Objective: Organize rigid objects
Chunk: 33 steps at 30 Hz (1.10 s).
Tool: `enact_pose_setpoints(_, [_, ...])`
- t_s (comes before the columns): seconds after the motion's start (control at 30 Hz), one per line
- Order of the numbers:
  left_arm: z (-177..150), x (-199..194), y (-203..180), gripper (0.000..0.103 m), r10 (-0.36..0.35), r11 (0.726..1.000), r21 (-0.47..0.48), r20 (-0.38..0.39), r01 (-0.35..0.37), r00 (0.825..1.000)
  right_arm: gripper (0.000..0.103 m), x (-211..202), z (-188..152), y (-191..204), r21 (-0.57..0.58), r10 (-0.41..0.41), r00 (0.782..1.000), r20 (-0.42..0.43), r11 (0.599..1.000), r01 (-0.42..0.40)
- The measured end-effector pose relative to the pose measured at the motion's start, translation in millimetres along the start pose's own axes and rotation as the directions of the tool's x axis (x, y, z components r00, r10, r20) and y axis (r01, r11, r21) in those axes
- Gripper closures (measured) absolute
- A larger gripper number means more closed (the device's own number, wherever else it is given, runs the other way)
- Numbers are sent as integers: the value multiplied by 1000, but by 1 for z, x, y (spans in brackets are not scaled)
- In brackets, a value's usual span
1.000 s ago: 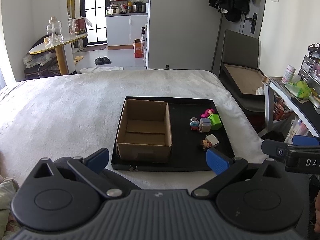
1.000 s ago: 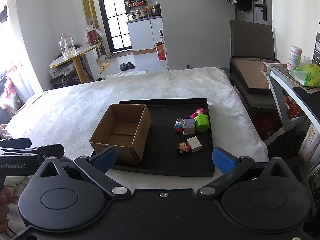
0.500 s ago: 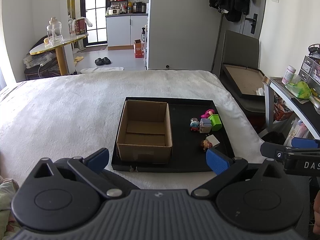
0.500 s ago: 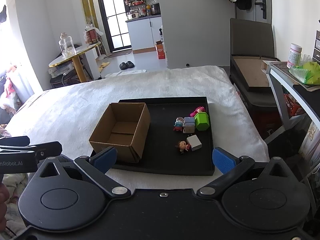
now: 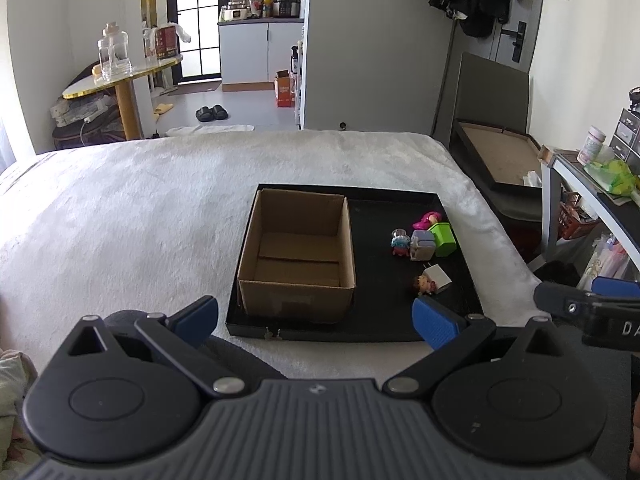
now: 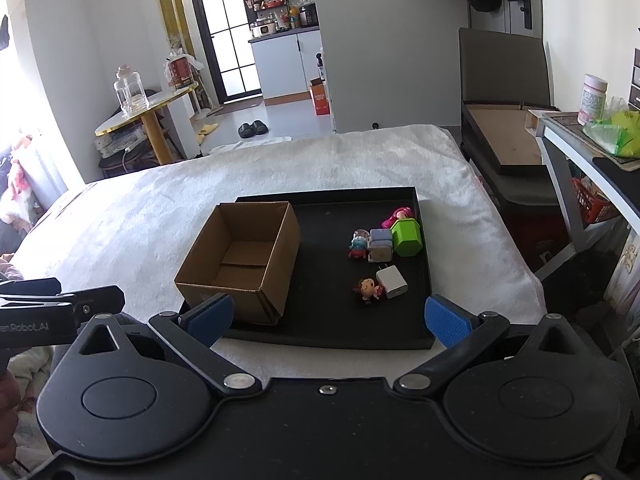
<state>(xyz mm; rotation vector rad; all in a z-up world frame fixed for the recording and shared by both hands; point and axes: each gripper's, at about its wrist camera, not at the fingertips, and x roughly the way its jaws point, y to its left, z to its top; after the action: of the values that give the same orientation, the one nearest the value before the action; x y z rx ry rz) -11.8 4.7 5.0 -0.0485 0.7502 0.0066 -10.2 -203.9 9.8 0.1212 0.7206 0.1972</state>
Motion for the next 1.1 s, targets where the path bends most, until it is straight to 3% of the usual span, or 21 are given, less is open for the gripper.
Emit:
enact_pose_setpoints(0.4, [4,37,5,1,18,1000,-25,-53,-19,998,0,27,-5,-24,67,3,1000,19,998,-5])
enact_pose_setpoints(0.87, [9,73,-6,3,37,999,-7,-104,-38,994,12,58,-13,-51,129,9,1000,2,992,-9])
enact_pose_setpoints(1.1, [15,90,-10,3,59,998,-3,-128,-60,990,13,74,-15,-64,157,26,999,-19,987,-23])
